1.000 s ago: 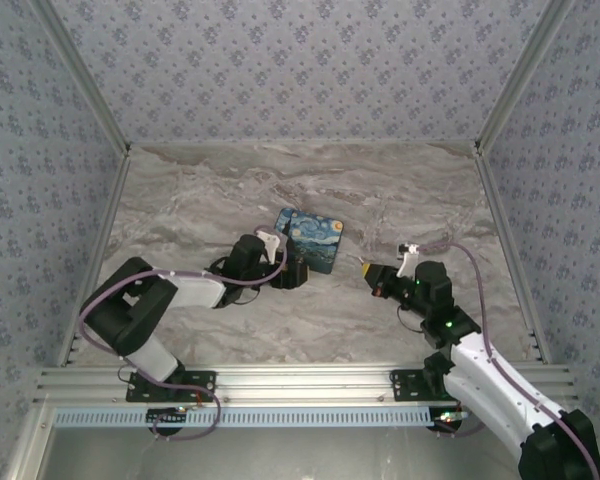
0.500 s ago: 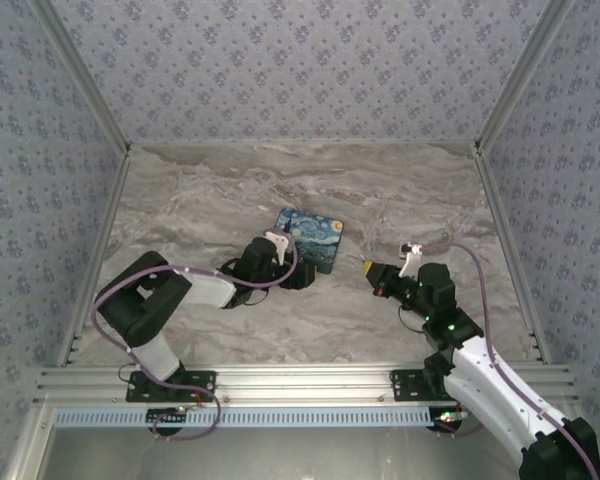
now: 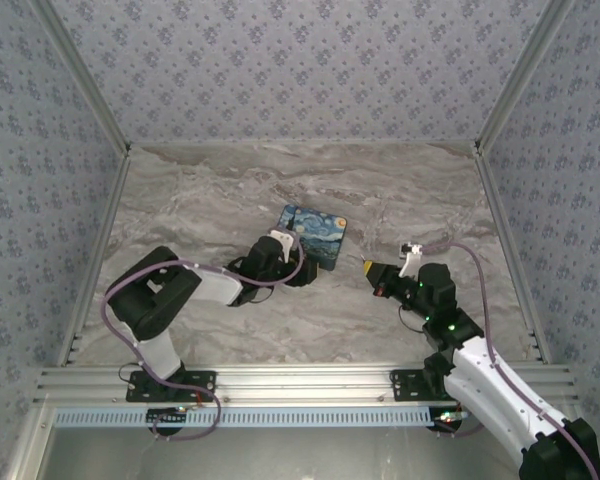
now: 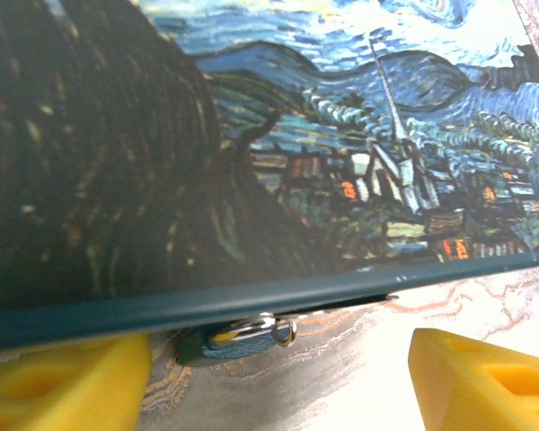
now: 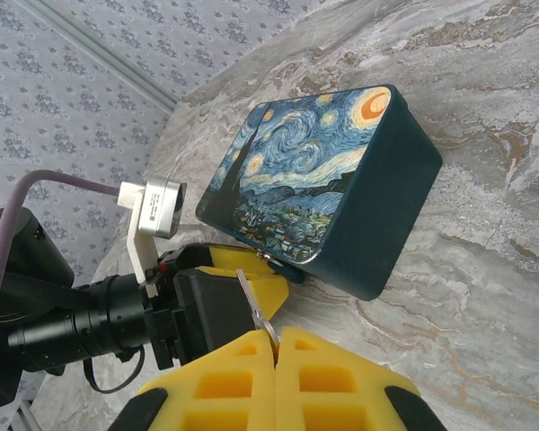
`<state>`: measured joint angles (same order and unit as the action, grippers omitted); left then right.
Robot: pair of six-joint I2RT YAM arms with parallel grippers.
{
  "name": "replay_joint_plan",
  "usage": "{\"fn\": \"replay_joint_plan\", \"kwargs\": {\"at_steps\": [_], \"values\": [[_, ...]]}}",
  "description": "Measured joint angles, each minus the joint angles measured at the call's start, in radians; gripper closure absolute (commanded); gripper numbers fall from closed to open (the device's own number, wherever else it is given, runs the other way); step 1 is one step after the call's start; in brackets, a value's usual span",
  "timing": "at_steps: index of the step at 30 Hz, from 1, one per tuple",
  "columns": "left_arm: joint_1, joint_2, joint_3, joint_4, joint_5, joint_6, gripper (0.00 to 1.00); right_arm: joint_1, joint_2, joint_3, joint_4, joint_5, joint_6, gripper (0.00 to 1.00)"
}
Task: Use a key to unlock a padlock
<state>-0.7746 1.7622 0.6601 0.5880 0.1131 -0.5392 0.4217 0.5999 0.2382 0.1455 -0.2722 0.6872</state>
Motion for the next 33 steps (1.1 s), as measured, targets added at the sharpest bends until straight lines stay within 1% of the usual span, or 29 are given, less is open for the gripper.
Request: {"fn": "replay_joint_plan", "kwargs": {"at_steps": [6, 11, 16, 21, 28, 33], "values": [[-0.006, 0.018, 0.007, 0.016, -0.017, 0.004, 0.34, 0.000, 0.000, 0.000, 0.000, 0.000, 0.000, 0.99], [-0.020, 0.033, 0.021, 0.022, -0.038, 0.007, 0.35, 0.000, 0.000, 0.000, 0.000, 0.000, -0.002, 0.99], [-0.038, 0.041, 0.027, 0.024, -0.058, 0.006, 0.39, 0.000, 0.000, 0.000, 0.000, 0.000, -0.007, 0.99], [-0.056, 0.042, 0.027, 0.023, -0.064, 0.003, 0.42, 0.000, 0.000, 0.000, 0.000, 0.000, -0.007, 0.99], [-0.059, 0.048, 0.031, 0.023, -0.086, -0.014, 0.45, 0.000, 0.000, 0.000, 0.000, 0.000, -0.007, 0.99], [-0.062, 0.056, 0.031, 0.034, -0.113, -0.035, 0.52, 0.000, 0.000, 0.000, 0.000, 0.000, -0.007, 0.99]]}}
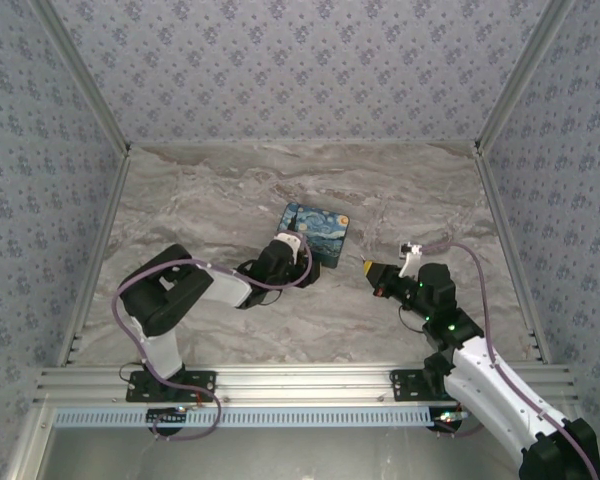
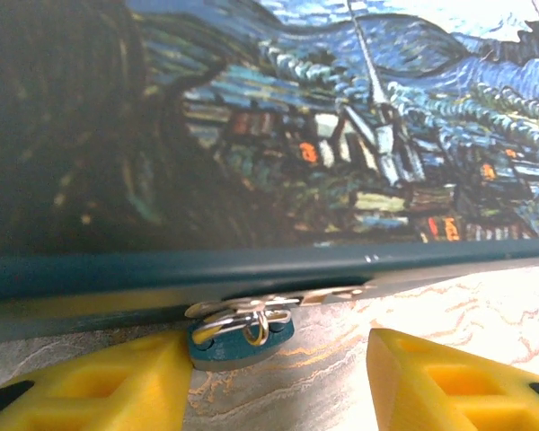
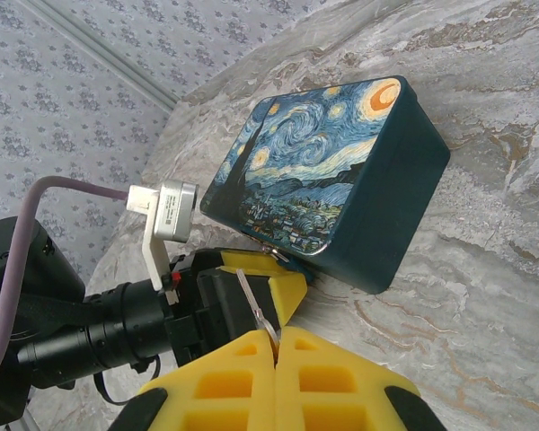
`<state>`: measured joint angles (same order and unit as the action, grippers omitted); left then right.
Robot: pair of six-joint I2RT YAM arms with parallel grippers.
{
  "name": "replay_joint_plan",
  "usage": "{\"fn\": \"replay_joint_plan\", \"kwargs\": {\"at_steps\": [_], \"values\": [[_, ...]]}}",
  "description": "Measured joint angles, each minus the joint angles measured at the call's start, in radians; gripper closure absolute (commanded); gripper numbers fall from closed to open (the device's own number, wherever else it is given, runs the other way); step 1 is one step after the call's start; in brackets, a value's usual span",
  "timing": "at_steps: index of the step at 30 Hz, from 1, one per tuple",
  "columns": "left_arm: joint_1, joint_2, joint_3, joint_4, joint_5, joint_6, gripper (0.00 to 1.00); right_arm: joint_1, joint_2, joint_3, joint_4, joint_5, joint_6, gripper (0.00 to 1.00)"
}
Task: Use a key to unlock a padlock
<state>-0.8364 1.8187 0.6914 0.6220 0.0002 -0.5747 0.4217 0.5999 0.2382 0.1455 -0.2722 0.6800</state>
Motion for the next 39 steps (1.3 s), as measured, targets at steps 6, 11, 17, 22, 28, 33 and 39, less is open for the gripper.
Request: {"fn": "replay_joint_plan", "kwargs": {"at_steps": [6, 11, 17, 22, 28, 33, 39], "values": [[-0.002, 0.009, 0.002, 0.008, -0.028, -0.022, 0.57, 0.000, 0.000, 0.000, 0.000, 0.000, 0.000, 0.99], [-0.002, 0.016, 0.008, 0.008, -0.041, -0.031, 0.61, 0.000, -0.002, 0.000, 0.000, 0.000, 0.000, 0.99], [-0.002, 0.025, 0.017, 0.007, -0.050, -0.040, 0.70, 0.000, -0.005, 0.000, 0.000, 0.000, -0.001, 0.99], [-0.002, 0.026, 0.019, 0.008, -0.046, -0.041, 0.72, 0.000, -0.005, -0.002, 0.000, 0.000, -0.015, 0.99], [-0.002, 0.019, 0.019, -0.001, -0.039, -0.057, 0.73, 0.032, -0.005, -0.020, -0.003, 0.008, -0.040, 0.99], [-0.002, -0.026, 0.019, -0.055, -0.024, -0.100, 0.73, 0.106, 0.012, -0.041, 0.019, 0.047, -0.090, 0.99], [-0.002, -0.113, 0.016, -0.106, -0.010, -0.187, 0.74, 0.230, 0.092, -0.078, 0.104, 0.130, -0.179, 1.00]]}}
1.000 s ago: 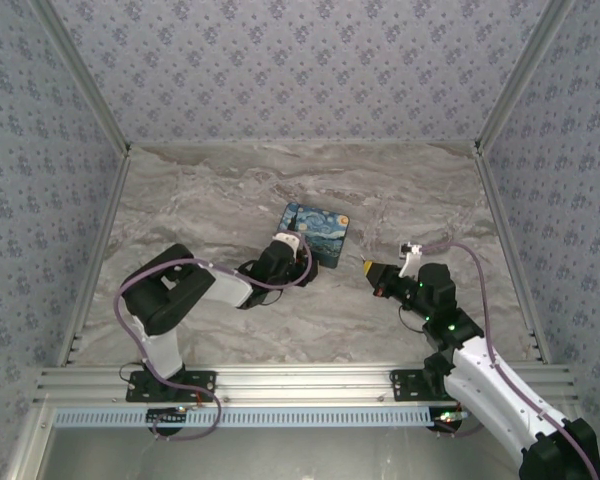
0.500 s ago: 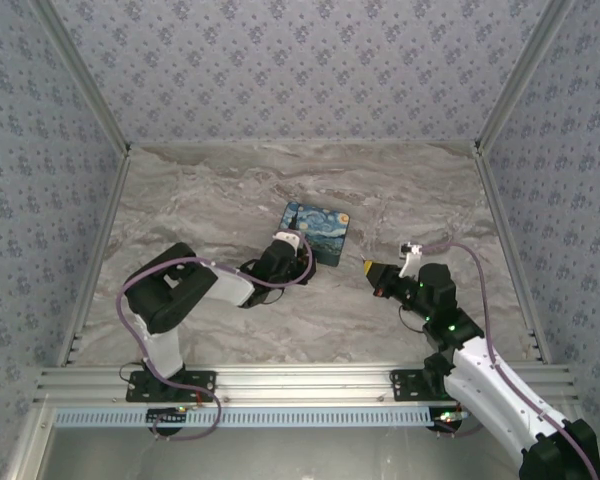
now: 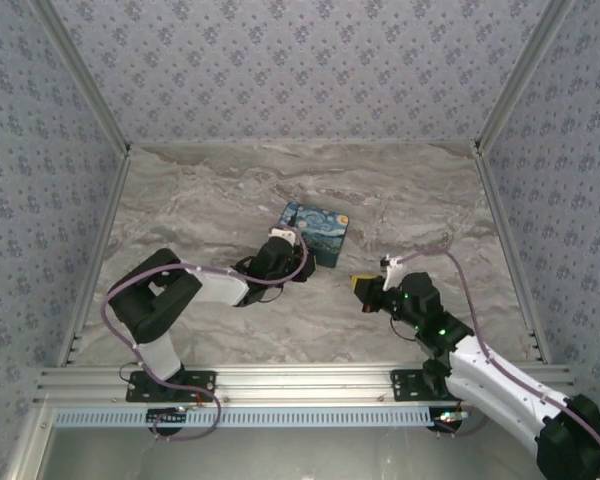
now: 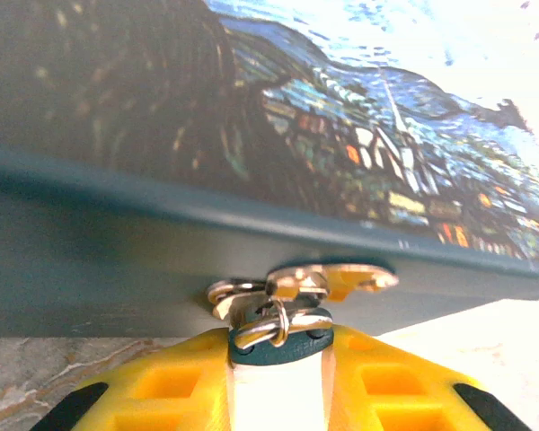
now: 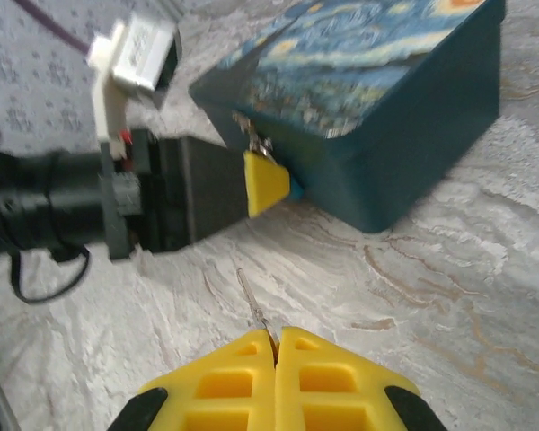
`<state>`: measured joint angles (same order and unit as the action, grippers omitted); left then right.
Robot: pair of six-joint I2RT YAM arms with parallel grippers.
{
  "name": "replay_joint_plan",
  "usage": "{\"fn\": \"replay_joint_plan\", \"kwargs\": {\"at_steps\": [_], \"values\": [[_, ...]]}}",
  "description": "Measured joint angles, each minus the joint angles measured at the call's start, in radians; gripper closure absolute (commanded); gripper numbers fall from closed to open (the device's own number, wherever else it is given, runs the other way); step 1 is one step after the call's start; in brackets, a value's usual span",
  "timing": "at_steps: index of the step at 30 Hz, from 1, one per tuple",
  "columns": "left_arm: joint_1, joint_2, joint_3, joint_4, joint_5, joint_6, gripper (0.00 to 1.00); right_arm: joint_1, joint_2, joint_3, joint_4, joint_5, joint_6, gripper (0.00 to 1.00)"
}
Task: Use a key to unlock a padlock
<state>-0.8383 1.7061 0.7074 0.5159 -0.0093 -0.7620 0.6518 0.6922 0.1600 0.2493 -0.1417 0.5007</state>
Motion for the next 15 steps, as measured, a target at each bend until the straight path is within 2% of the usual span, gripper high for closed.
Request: {"fn": "replay_joint_plan", "kwargs": {"at_steps": [8, 15], "values": [[-0.003, -0.058, -0.006, -0.026, 0.027, -0.132, 0.75, 0.105, 0.177, -0.011, 0.162, 0.098, -0.113, 1.00], [-0.015, -0.104, -0.020, -0.026, 0.061, -0.231, 0.75, 0.119, 0.357, -0.011, 0.331, 0.121, -0.189, 1.00]]}}
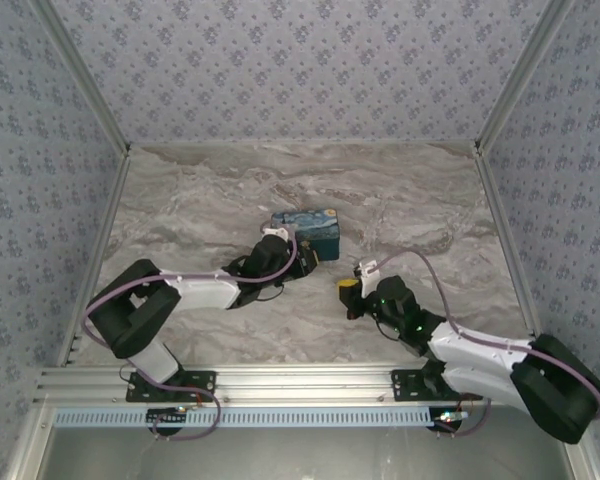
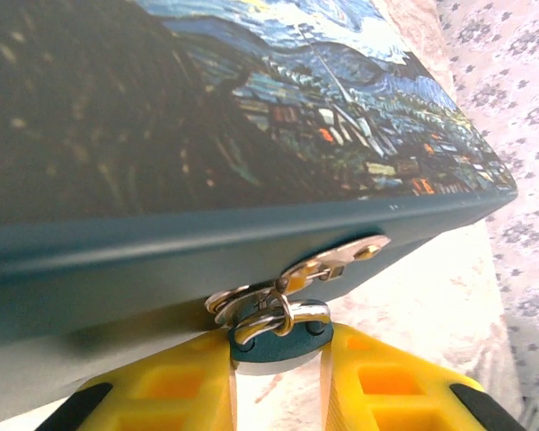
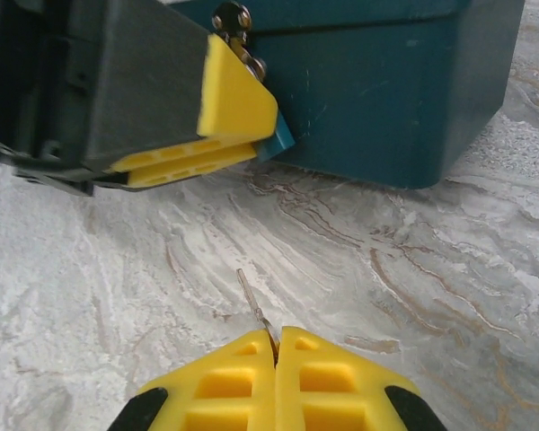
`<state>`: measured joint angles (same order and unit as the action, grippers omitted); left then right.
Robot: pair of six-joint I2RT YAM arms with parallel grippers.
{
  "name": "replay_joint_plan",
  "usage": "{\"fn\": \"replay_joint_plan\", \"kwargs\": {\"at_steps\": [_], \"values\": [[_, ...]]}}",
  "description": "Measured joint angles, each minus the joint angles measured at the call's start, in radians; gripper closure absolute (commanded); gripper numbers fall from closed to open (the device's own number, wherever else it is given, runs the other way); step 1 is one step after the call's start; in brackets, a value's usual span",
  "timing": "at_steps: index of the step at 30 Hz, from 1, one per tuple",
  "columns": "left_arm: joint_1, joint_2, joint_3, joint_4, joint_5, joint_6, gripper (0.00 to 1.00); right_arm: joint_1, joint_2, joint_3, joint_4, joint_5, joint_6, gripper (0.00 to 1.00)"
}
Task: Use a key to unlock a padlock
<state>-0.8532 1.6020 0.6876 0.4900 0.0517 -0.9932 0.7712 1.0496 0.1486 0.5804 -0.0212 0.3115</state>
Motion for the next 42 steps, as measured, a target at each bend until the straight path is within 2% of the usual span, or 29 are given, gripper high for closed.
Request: {"fn": "replay_joint_plan", "kwargs": {"at_steps": [10, 22, 42], "values": [[-0.005, -0.058, -0.026, -0.001, 0.013, -0.101, 0.75, -0.030, 0.222, 0.019, 0.234, -0.031, -0.070, 1.00], [-0.005, -0.076, -0.037, -0.011, 0.015, -0.134, 0.75, -0.098, 0.361, 0.060, 0.404, -0.148, -0.112, 1.00], [-0.005, -0.090, -0.042, -0.023, 0.015, -0.142, 0.75, -0.115, 0.494, 0.106, 0.507, -0.199, -0.118, 1.00]]}}
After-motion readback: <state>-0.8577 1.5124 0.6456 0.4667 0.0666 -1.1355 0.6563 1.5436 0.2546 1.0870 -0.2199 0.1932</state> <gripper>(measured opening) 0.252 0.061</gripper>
